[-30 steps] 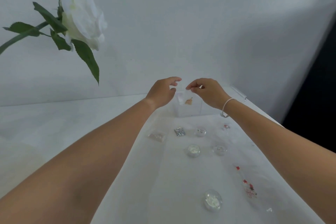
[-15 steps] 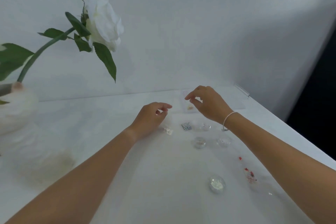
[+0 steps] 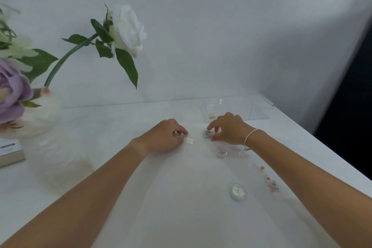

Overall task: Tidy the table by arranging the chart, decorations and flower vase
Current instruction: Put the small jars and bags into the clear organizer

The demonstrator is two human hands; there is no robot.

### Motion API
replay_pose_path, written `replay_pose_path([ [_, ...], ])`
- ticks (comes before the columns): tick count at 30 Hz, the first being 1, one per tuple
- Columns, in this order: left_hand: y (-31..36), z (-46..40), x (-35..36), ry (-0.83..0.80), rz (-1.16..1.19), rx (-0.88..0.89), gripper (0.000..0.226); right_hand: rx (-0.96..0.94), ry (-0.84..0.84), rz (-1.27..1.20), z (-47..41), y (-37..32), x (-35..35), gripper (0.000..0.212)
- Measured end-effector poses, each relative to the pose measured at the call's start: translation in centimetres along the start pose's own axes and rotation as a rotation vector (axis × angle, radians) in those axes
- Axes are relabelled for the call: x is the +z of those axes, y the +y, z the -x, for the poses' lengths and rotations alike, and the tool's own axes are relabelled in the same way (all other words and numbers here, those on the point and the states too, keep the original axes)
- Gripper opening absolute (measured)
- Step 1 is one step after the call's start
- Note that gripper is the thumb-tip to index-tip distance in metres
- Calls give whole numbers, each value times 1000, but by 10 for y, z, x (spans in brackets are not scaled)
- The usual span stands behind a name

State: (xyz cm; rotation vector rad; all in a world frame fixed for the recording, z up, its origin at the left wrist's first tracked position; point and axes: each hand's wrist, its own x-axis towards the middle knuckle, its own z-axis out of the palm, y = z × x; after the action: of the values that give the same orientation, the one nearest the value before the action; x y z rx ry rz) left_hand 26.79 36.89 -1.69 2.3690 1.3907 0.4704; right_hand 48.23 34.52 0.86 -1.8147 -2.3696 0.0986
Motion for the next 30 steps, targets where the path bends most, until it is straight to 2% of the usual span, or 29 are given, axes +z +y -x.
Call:
replay_pose_path([
  [6, 2, -5, -5, -51, 33, -41, 4, 2, 10, -37, 0, 2, 2, 22],
  [9, 3, -7, -7, -50, 66, -36, 11, -6, 19, -8, -2, 4, 4, 22],
  [12, 3, -9, -8, -8, 121, -24, 20, 26, 20, 88, -4, 6, 5, 34],
  [16, 4, -10, -9, 51, 219, -13, 14, 101, -3, 137, -5, 11, 6, 45],
  [30, 8, -12, -11, 98, 379, -24, 20, 96, -12, -44, -5, -2, 3, 27],
])
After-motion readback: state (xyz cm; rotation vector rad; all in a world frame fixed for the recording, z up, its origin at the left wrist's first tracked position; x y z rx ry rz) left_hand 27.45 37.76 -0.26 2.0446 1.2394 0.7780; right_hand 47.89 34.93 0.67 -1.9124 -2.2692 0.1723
